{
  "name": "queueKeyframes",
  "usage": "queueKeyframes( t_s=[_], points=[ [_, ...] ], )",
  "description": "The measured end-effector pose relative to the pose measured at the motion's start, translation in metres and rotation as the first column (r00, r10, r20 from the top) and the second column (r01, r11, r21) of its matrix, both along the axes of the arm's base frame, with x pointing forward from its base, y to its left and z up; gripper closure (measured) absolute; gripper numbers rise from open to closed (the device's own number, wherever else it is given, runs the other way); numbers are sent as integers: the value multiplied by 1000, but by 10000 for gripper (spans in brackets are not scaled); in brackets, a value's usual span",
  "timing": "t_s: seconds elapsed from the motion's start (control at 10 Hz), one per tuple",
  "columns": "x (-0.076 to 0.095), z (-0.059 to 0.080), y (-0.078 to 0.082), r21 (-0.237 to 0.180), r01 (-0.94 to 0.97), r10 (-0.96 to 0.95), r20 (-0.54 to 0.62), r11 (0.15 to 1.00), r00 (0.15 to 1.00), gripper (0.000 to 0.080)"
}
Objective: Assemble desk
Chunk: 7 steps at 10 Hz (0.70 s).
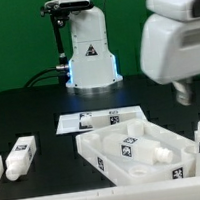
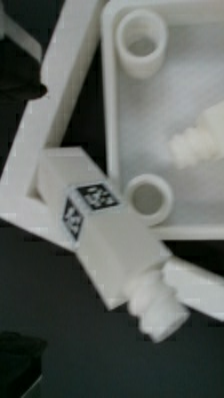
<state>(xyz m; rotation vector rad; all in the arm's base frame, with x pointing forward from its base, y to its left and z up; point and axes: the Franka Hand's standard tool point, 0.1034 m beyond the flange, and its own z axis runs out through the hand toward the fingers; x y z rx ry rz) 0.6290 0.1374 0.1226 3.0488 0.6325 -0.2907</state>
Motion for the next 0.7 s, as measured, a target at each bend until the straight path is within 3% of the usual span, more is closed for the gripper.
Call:
queueKeyframes(
  t_s=[0.5,0.7],
  points=[
    [-2,-4,1,-1,11,-11,-7,1000,1000,150],
    [-10,-24,5,-24,90,-91,-26,996,996,150]
  ],
)
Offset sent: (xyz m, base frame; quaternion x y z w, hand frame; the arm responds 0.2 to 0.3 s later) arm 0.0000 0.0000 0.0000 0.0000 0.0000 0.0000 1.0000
